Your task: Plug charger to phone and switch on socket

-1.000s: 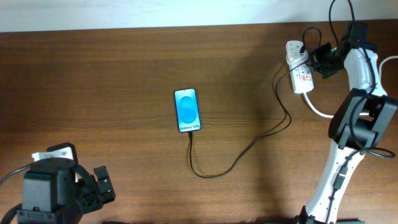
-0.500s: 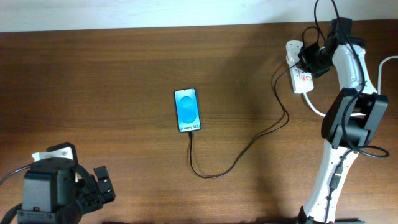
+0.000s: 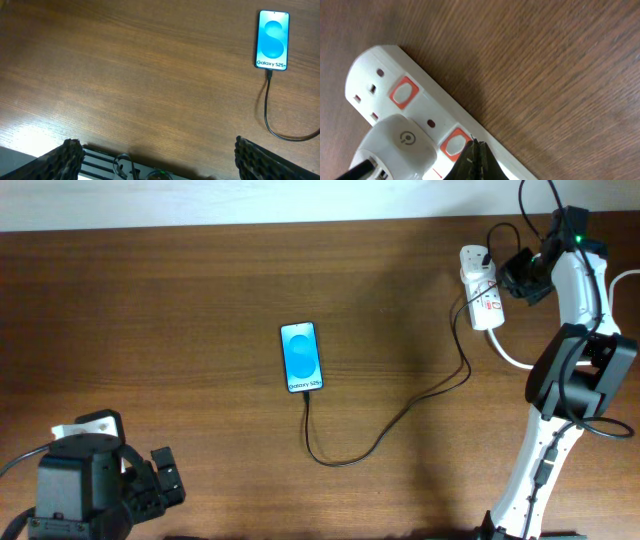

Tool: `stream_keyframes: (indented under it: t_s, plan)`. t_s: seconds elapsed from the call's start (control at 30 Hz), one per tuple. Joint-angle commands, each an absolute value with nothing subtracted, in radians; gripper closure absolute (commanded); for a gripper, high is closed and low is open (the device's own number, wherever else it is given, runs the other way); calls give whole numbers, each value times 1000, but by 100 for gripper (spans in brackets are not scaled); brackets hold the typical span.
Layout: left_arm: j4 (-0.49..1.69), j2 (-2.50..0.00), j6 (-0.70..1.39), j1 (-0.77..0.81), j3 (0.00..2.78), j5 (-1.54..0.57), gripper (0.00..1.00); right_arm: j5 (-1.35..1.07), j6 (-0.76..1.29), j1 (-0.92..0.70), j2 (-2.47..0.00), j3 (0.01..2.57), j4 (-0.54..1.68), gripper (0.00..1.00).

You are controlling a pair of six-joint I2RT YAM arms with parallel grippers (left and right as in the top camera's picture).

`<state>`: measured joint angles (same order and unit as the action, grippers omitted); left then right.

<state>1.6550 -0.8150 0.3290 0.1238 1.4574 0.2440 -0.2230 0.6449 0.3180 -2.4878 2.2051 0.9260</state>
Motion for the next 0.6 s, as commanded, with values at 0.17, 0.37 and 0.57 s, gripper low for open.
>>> stream_keyframes:
  t_s: [0.17,0.37,0.57]
  plan:
    - [1655,-816,317,124,1456,259,1,-223,598,275,-2470,2224,901,96]
    - [1655,-816,317,124,1456,259,1,-223,598,266,-2507,2223,879,96]
    - [1655,-816,317,124,1456,259,1,-224,580,260,-2510,2223,877,96]
